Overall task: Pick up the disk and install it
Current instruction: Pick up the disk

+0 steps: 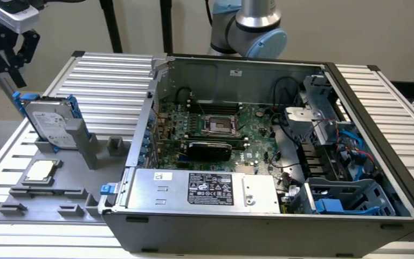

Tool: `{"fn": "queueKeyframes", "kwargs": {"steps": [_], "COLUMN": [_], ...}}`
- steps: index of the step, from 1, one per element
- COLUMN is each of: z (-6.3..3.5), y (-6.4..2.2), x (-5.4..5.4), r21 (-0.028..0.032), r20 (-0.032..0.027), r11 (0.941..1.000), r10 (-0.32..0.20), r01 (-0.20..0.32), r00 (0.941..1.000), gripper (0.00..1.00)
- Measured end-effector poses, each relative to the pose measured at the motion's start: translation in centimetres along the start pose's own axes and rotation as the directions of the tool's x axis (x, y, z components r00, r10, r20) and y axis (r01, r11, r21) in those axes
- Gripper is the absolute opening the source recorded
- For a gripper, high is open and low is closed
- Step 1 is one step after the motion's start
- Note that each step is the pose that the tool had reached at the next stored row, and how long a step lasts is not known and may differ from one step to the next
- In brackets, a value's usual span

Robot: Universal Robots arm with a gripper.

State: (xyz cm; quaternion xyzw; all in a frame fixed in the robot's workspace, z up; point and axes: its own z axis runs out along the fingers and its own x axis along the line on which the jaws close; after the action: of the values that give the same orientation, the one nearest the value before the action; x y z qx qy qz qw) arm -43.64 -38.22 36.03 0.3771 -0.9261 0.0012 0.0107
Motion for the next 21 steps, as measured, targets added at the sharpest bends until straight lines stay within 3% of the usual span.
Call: {"fn": "queueKeyframes", "kwargs": {"steps": [5,9,15,21], "z": [0.03,0.05,0.05,0.05], "y": [0.0,0.0,0.0,0.0], "x": [0.0,0.0,0.0,0.0], "r21": [0.0019,0.0033,0.0048,0.0062], "r20": [-0.0006,-0.0013,-0.0015,-0.0014], "r11": [0.9959,0.9867,0.9648,0.9336], "r10": [-0.091,-0.163,-0.263,-0.358], "r01": [0.091,0.163,0.263,0.358], "r00": [0.9959,0.9867,0.9648,0.9336], "gripper": [0.11,0.11,0.11,0.11]}}
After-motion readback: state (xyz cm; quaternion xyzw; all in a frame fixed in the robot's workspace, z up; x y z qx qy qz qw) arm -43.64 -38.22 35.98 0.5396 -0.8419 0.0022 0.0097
